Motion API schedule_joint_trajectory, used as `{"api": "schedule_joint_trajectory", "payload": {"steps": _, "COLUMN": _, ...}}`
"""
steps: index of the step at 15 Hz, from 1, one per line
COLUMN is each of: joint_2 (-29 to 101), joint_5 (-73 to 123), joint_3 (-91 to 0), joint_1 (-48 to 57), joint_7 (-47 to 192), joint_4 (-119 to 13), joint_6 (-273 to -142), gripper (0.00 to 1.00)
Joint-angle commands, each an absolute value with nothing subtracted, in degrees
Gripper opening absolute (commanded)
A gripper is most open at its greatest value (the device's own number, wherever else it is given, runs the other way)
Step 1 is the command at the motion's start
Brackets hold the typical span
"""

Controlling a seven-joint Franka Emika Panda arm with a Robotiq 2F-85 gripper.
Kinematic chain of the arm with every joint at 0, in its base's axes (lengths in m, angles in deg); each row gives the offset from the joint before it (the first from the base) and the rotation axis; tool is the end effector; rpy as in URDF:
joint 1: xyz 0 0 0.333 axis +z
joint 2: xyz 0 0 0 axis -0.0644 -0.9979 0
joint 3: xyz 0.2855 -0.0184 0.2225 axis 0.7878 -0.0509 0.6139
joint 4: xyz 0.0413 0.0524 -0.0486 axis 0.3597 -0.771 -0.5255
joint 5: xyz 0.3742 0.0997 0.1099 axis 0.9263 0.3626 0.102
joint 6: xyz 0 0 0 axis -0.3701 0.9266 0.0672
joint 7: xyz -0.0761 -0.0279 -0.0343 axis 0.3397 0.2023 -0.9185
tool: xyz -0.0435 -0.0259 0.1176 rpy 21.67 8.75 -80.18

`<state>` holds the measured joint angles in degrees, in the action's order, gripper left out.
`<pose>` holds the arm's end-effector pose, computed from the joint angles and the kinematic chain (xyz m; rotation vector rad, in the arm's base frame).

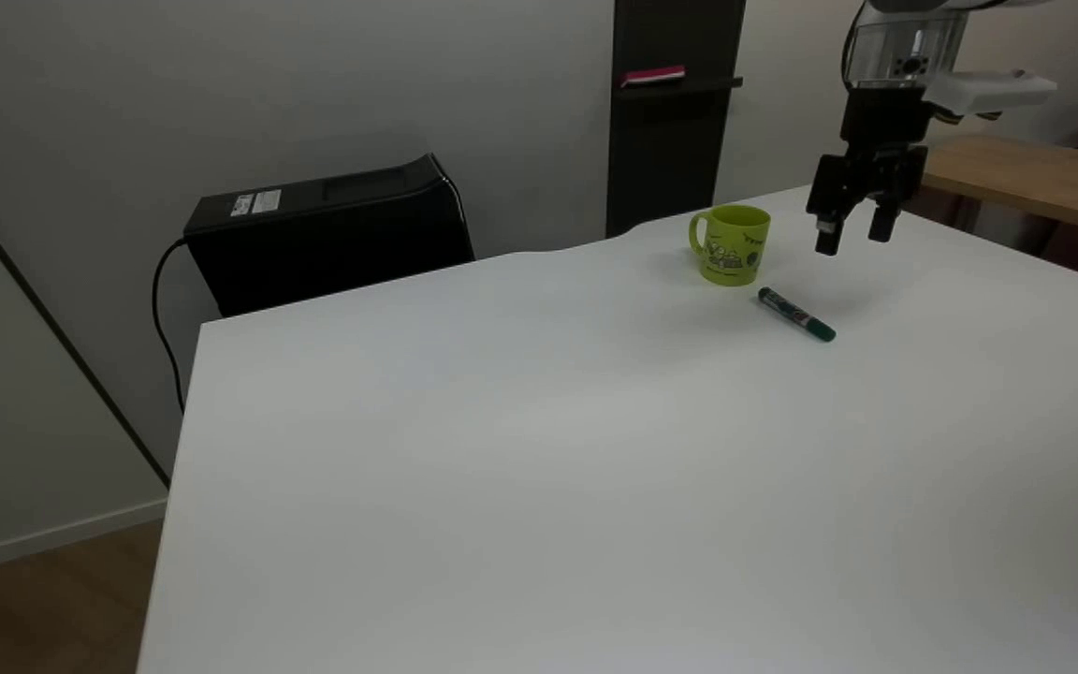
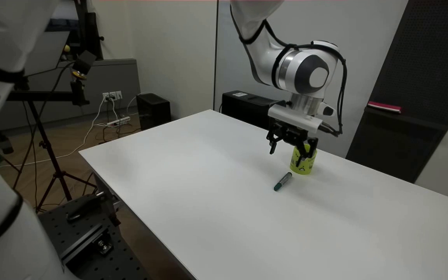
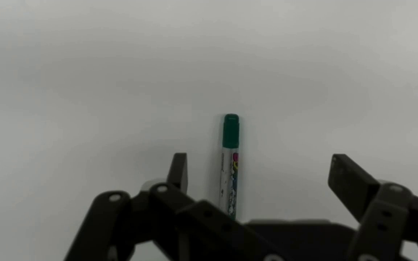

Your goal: Pick up the marker from the table and put it in the cup

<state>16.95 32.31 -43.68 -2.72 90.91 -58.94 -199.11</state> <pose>0.6842 -0.0942 0.2331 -3.0746 -0.0785 0.1774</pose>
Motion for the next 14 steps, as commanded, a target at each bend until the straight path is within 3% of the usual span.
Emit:
{"api": "schedule_joint_trajectory", "payload": {"steps": 1, "joint_2": 15.0, "joint_5": 31.2, "joint_3": -43.1, "joint_1": -3.0, "joint_7": 90.4, "joint_4": -56.9, "joint_6": -197.9, "gripper": 1.00}}
{"api": "schedule_joint_trajectory", "payload": {"steps": 14, "joint_2": 13.4, "joint_5": 28.7, "joint_3": -43.6, "joint_1": -3.3, "joint_7": 89.9, "joint_4": -58.9, "joint_6": -204.0, "gripper": 1.00}}
